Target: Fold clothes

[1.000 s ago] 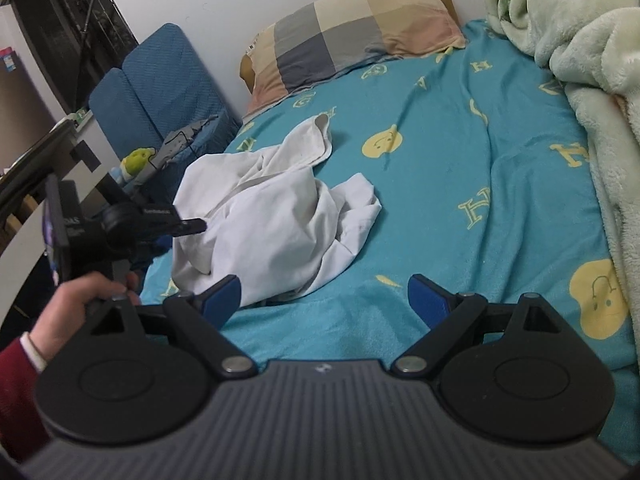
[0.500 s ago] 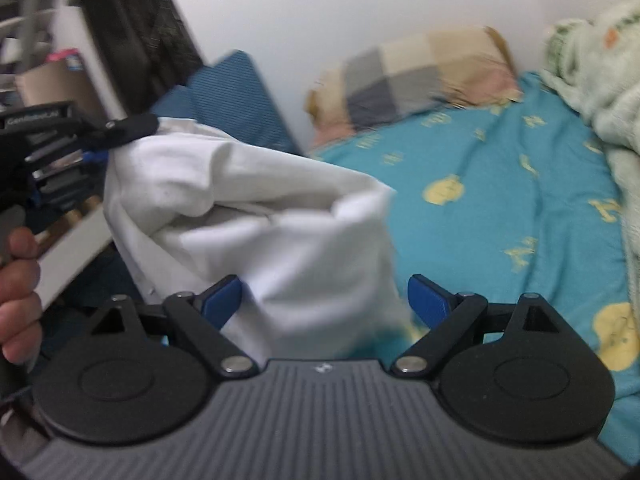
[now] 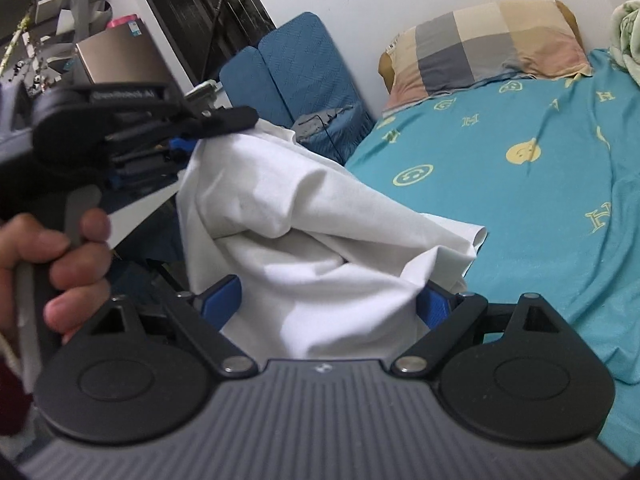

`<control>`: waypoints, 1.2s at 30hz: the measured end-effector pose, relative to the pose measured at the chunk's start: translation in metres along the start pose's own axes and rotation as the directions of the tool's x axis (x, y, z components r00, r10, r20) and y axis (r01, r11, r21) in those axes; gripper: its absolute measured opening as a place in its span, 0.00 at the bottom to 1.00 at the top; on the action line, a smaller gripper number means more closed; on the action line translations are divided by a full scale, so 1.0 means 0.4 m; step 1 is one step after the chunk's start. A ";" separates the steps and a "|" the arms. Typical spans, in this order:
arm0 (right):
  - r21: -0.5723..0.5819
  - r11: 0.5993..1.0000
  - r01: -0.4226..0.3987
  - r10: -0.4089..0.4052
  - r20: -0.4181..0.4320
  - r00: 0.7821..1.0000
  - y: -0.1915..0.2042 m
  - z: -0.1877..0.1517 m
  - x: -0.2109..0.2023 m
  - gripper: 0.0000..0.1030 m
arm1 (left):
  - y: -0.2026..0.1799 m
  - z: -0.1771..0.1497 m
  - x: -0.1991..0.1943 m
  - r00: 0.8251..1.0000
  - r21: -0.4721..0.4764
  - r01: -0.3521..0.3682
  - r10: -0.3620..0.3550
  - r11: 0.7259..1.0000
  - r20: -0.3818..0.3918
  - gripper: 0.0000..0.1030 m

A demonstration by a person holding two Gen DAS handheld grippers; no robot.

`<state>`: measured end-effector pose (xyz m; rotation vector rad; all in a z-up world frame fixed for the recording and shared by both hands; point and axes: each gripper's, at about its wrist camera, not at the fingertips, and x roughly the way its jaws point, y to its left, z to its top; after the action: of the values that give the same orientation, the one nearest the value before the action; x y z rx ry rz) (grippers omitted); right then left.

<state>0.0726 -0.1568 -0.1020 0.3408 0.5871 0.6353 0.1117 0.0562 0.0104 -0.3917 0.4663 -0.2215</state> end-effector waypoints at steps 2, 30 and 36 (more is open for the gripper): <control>-0.012 1.000 0.020 -0.020 -0.004 1.000 -0.003 -0.006 0.020 0.89 | -0.002 -0.007 0.016 1.000 0.004 -0.012 0.012 1.000 -0.010 0.10; 0.098 0.995 -0.025 -0.001 0.256 0.967 -0.031 0.130 -0.151 0.10 | 0.027 -0.004 0.041 0.998 -0.064 0.054 -0.055 0.996 -0.016 0.42; 0.201 0.977 0.068 -0.133 0.330 0.934 -0.157 0.194 -0.207 0.10 | -0.008 -0.014 0.049 0.991 -0.021 0.123 -0.124 0.992 -0.040 0.55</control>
<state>0.0942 -0.2668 -0.0369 0.5813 0.3265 0.4082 0.1257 0.0460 -0.0006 -0.4356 0.4857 -0.3462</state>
